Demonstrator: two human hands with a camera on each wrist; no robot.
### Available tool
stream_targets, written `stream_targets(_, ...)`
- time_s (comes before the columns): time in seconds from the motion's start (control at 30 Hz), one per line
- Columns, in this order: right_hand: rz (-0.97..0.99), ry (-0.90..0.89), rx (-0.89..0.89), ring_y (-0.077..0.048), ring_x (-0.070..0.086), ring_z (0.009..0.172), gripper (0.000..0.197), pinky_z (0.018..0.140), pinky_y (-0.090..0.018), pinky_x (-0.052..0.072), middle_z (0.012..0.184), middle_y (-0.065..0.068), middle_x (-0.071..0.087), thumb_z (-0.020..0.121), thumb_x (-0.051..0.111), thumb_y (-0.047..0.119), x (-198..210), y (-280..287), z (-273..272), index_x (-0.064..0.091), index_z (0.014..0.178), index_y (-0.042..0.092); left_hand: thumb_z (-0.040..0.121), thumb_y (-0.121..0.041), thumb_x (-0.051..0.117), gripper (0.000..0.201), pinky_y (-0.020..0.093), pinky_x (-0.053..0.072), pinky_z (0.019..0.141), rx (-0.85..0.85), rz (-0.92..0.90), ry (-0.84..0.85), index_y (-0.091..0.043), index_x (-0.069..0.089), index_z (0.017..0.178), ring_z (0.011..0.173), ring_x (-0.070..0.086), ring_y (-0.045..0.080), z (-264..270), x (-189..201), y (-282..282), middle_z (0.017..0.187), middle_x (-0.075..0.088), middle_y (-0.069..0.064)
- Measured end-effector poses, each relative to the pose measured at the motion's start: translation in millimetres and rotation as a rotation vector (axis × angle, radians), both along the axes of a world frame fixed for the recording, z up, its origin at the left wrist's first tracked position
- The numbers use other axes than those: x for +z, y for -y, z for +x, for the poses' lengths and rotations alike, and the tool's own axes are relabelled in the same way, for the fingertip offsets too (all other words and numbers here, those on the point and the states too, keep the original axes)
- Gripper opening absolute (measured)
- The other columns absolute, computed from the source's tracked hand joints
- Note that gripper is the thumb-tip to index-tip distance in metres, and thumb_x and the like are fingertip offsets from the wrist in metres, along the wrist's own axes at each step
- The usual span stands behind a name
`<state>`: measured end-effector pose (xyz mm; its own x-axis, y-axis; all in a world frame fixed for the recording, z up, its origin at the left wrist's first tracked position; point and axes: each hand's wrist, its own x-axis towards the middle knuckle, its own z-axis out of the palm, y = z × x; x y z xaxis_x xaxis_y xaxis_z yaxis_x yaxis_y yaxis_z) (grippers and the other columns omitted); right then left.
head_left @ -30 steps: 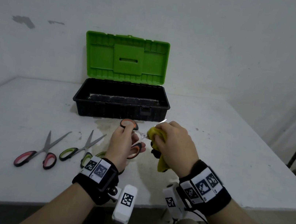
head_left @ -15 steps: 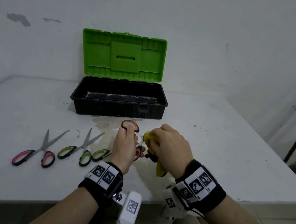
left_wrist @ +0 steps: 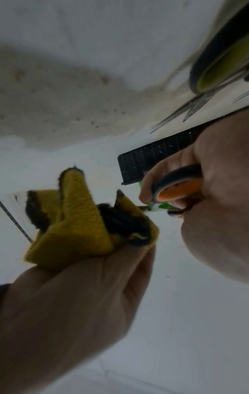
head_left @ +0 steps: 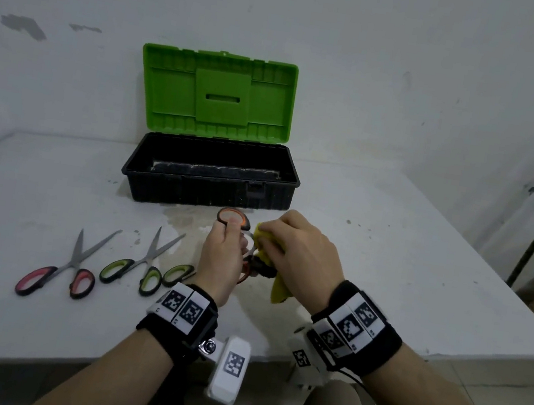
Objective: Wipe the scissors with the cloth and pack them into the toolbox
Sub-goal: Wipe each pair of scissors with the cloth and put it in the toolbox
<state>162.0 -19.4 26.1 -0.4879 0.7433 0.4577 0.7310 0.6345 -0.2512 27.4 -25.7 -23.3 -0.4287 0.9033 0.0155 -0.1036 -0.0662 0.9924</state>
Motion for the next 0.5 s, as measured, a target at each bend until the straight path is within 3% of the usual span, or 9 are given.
stream_targets(0.1, -0.028, 0.051, -0.014, -0.020, 0.057, 0.074, 0.018, 0.058, -0.035, 0.051, 0.099, 0.004, 0.053, 0.097, 0.051, 0.033, -3.3, 0.0, -1.6, 0.067, 0.100, 0.025, 0.105, -0.040, 0.035, 0.031, 0.035, 0.046, 0.055, -0.008, -0.009, -0.039, -0.017, 0.052, 0.091, 0.059, 0.047, 0.017, 2.8, 0.5, 1.6, 0.068, 0.043, -0.002)
stream_targets(0.27, -0.070, 0.002, -0.103, -0.019, 0.057, 0.076, 0.017, 0.059, -0.030, 0.047, 0.099, 0.006, 0.054, 0.095, 0.051, 0.030, -3.4, -9.1, 19.2, 0.067, 0.097, 0.024, 0.106, -0.036, 0.036, 0.030, 0.033, 0.049, 0.048, 0.008, -0.034, 0.037, -0.012, 0.053, 0.101, 0.054, 0.058, 0.021, -6.2, 0.5, 2.5, 0.070, 0.042, 0.002)
stream_targets(0.43, -0.004, 0.071, 0.015, -0.018, 0.058, 0.078, 0.022, 0.060, -0.035, 0.052, 0.103, 0.003, 0.055, 0.099, 0.047, 0.034, -3.1, 1.1, -1.6, 0.065, 0.105, 0.023, 0.094, -0.057, 0.035, 0.041, 0.051, 0.059, 0.074, -0.004, -0.007, -0.113, -0.024, 0.060, 0.092, 0.082, 0.067, 0.031, 3.3, -4.2, -2.5, 0.087, 0.066, 0.013)
stream_targets(0.5, -0.041, 0.121, 0.002, -0.019, 0.059, 0.080, 0.024, 0.062, -0.036, 0.052, 0.105, 0.004, 0.054, 0.100, 0.045, 0.035, -5.1, 1.2, -0.3, 0.064, 0.107, 0.023, 0.094, -0.055, 0.036, 0.038, 0.045, 0.055, 0.068, 0.004, -0.003, -0.100, -0.026, 0.059, 0.088, 0.077, 0.064, 0.030, 3.5, -3.8, -0.8, 0.078, 0.063, 0.007)
